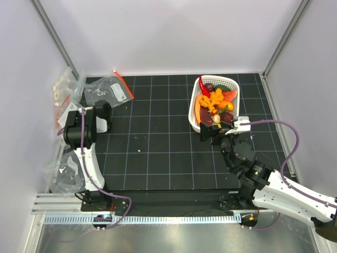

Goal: Place the food in the zip-top bag and seal the zipper
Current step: Pick up the zipper food storage bag at the center of the board.

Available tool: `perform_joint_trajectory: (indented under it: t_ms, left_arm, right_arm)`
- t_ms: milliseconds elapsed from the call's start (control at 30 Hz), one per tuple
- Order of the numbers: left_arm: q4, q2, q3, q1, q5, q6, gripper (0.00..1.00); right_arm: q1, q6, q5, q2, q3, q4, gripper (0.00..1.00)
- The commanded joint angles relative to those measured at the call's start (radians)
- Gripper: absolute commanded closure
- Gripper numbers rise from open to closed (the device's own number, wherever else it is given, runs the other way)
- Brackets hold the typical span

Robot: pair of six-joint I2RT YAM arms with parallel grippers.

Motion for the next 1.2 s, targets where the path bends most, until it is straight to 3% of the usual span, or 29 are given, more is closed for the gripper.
perform_joint_trajectory:
  t_ms: [0,367,533,800,967,1067,1167]
  left_arm:
    - [-0.003,0.038,0.019,0.013,0.017,0.035,1.0]
    - [0.036,-0.034,-0.056,-0.007,0.167,0.037,1.0]
    - [-0.044,-0.123,-0.108,-0.027,0.301,0.078,1.0]
    - [-0.038,-0.342,-0.316,-0.289,0.307,0.031,1.0]
    - [0.062,-0.469,-0.464,-0.364,0.411,-0.074,1.0]
    - [0.031,-0.581,-0.493,-0.422,0.434,-0.008,1.0]
    - [-0.052,-0.719,-0.554,-0.514,0.362,0.023,1.0]
  right_arm:
    - [0.002,0.018,0.006,-0.013,0.004,0.036,0.0]
    - [0.002,0.015,0.023,-0.023,0.007,0.029,0.0]
    - [0.002,0.015,0.02,-0.029,0.0,0.03,0.0]
    - [0.002,0.012,0.043,0.029,0.003,0.045,0.0]
    - [0.002,0.016,0.043,0.048,0.015,0.03,0.0]
    - [0.002,0.016,0.062,0.053,0.018,0.026,0.0]
    - [0.003,0.018,0.066,0.075,0.021,0.021,0.0]
